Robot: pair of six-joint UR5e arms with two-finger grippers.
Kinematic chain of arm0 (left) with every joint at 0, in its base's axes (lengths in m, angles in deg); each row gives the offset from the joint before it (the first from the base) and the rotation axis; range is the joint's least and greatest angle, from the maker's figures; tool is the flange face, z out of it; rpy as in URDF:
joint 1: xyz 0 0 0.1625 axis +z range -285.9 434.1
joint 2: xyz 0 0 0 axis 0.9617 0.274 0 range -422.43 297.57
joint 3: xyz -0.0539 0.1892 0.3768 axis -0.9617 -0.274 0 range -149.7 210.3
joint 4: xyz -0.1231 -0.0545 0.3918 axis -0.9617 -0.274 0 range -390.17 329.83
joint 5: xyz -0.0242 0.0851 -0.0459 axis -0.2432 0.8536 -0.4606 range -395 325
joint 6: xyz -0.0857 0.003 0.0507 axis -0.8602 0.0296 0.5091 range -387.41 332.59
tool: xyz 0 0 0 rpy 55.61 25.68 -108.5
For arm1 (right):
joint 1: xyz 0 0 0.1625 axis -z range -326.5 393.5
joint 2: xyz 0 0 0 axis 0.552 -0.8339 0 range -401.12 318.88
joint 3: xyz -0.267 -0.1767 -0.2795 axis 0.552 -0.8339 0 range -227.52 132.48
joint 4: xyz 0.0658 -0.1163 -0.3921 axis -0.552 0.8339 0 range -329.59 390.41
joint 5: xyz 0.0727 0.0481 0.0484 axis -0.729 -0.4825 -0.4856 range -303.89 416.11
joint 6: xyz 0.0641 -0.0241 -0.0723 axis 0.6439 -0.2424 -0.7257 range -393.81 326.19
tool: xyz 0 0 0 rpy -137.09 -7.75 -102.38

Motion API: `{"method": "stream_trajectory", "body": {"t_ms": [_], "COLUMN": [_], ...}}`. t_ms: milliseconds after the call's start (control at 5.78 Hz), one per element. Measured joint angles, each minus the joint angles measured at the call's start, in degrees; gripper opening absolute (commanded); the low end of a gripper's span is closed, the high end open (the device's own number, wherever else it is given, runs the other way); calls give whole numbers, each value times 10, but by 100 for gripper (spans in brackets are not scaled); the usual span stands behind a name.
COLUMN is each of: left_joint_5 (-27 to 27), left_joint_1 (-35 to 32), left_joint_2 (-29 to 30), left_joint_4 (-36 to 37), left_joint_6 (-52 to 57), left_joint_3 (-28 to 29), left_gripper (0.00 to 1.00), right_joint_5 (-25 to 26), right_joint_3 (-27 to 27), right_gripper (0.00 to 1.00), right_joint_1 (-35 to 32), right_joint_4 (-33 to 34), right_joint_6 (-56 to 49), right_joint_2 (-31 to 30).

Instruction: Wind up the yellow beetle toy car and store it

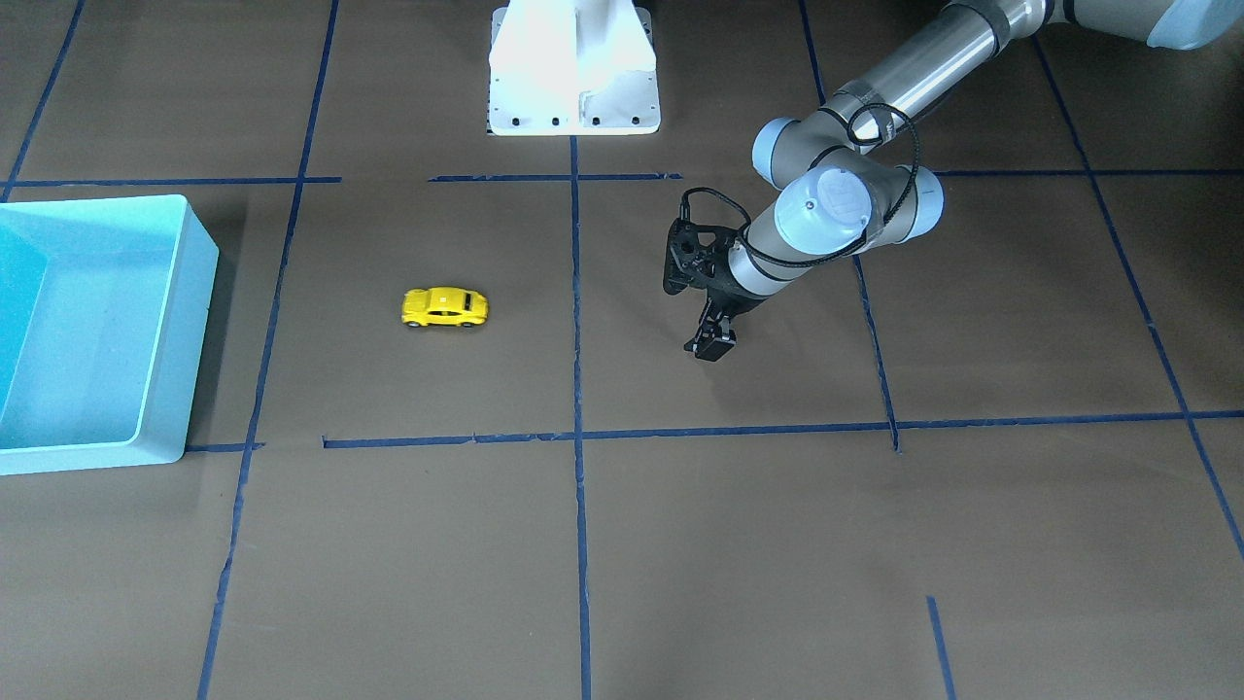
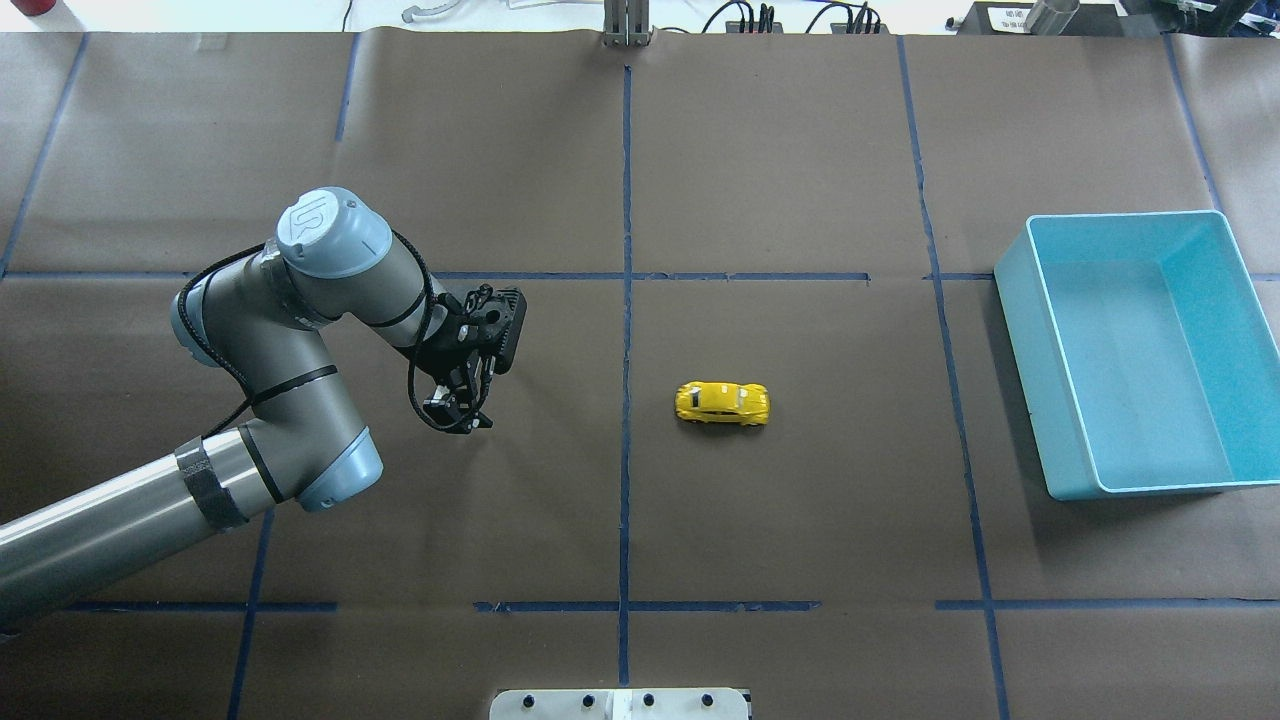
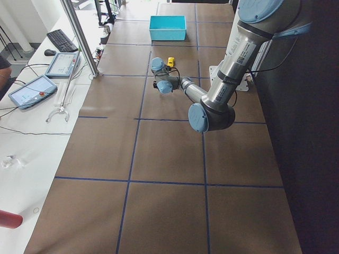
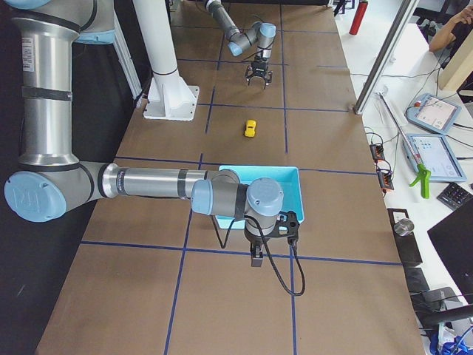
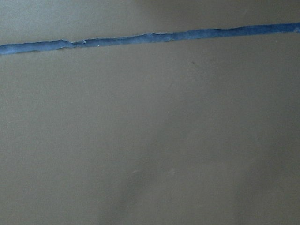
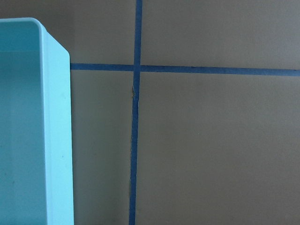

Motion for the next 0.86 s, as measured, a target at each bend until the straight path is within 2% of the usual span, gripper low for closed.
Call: {"method": "stream_trajectory", "body": {"t_ms": [519,865], "left_joint_5": [3,4], "left_joint_1": [-23,-71], "left_joint_2": [-1,-1], "left_joint_4": [11,108], "left_joint_6": [13,14], "left_joint_3": [-1,-17], "left_gripper": [100,100], "right_joint_5": [-5,-6], "right_joint_3": [50,118], "right_gripper": [100,100], "right_joint_1": [20,41], "right_joint_4": [16,78], "right_joint_6": [0,0], "right_joint_2": [30,62]}}
